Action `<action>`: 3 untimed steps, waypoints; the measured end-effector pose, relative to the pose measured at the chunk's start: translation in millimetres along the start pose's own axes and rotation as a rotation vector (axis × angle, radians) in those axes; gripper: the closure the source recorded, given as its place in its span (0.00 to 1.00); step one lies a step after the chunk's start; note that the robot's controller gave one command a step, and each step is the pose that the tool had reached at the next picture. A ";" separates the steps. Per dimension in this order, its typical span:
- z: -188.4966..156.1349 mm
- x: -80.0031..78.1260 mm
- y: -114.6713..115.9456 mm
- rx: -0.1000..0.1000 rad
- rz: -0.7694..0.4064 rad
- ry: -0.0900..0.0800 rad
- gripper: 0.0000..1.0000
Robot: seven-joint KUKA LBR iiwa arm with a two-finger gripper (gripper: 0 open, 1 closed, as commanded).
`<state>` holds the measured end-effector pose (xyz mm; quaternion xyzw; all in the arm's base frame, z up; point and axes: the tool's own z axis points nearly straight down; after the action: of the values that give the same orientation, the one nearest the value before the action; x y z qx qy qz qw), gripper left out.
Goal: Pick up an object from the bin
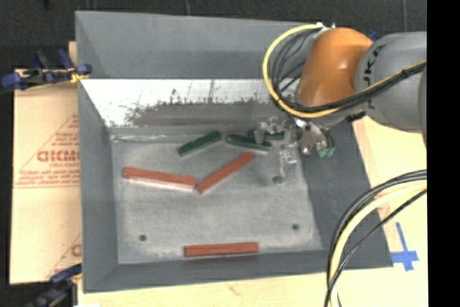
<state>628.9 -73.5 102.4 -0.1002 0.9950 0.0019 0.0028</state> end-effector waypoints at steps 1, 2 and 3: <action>29.2 -26.7 48.0 0.005 0.158 -0.004 1.00; 32.7 -22.6 48.7 0.003 0.156 0.013 0.00; 33.0 -22.6 48.8 0.003 0.156 0.014 0.00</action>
Offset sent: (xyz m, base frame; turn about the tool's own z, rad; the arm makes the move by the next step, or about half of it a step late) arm 0.0000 0.0000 0.0000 0.0000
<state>641.5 -21.0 69.7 -0.0224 0.9997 0.0000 -0.0040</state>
